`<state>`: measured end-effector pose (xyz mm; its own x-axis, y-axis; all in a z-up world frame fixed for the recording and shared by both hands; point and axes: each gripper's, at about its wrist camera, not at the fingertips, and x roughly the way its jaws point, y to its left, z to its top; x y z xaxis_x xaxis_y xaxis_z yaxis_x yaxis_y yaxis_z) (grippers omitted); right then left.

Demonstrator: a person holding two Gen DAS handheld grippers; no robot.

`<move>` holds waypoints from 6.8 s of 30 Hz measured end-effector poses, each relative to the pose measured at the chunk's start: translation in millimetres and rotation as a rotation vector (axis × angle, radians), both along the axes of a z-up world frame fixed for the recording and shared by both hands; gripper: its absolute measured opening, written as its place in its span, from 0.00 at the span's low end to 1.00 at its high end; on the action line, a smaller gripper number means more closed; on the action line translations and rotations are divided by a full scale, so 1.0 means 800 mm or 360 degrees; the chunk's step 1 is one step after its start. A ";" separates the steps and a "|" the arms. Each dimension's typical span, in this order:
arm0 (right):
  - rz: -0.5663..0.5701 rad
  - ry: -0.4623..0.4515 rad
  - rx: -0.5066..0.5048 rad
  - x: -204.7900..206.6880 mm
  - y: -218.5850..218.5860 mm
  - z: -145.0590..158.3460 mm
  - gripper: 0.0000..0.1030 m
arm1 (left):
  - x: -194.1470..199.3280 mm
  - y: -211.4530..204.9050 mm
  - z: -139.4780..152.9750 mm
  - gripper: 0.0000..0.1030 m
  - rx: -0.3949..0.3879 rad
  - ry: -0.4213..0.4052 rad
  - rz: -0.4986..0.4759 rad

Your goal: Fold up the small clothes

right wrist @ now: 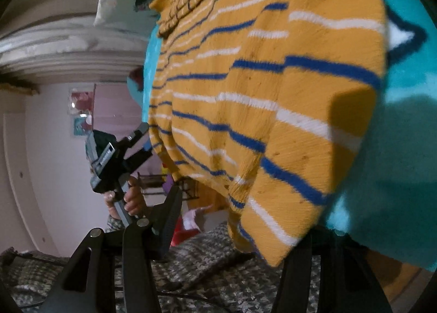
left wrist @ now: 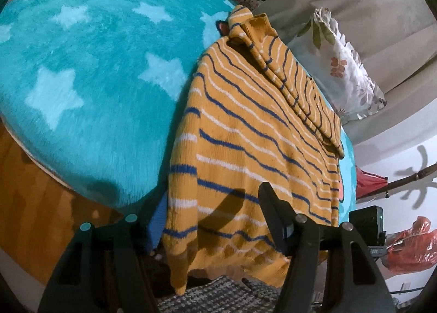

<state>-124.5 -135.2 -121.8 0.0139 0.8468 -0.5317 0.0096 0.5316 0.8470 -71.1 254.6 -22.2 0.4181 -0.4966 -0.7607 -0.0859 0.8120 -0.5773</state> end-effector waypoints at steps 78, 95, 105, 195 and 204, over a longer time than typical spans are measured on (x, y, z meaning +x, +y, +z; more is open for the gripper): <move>-0.0398 -0.0860 -0.1239 0.222 -0.015 0.166 0.14 | 0.273 -0.096 0.052 0.08 0.0387 -0.0223 -0.0436; -0.0699 -0.0418 -0.1199 0.360 -0.084 0.099 0.24 | 0.404 -0.129 0.017 0.13 0.0485 -0.0032 -0.0269; -0.1024 -0.0454 -0.0895 0.290 -0.173 0.156 0.55 | 0.370 -0.058 0.060 0.60 0.0293 -0.0093 -0.0117; 0.0010 -0.0892 -0.1801 0.346 0.406 0.075 0.49 | 0.142 0.132 0.015 0.66 0.0544 0.0022 0.0197; -0.0057 -0.0824 -0.1625 0.357 0.371 0.092 0.14 | 0.139 0.121 0.019 0.66 0.0564 0.0034 0.0182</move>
<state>161.5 161.6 -47.9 0.4470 0.0181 -0.8943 -0.1854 0.9800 -0.0728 39.9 351.7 -7.2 0.4375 -0.1522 -0.8863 -0.1965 0.9456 -0.2593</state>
